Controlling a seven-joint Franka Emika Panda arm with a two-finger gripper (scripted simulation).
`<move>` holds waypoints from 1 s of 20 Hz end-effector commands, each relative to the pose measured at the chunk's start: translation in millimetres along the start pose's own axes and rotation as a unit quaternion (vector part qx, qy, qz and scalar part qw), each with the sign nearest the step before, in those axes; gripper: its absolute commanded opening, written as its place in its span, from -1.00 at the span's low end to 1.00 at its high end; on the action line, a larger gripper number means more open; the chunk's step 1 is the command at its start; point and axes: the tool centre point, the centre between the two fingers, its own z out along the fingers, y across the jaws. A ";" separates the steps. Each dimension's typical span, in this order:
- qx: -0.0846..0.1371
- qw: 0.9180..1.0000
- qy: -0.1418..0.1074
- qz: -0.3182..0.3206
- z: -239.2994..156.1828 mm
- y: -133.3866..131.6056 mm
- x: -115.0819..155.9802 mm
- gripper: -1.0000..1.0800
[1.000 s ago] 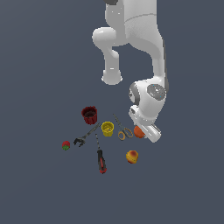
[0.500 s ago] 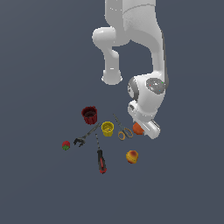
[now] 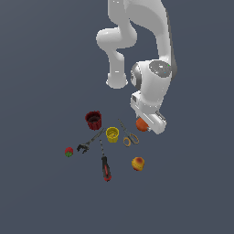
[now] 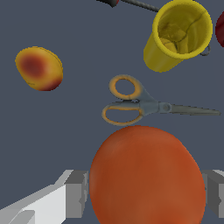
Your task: Pick up a designated object from a clutter of objects.
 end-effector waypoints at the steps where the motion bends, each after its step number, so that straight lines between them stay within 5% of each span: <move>1: 0.001 1.000 0.000 0.000 -21.2 8.6 2.4 -1.00; 20: 0.001 1.000 -0.001 0.000 -190.2 80.2 22.8 -1.00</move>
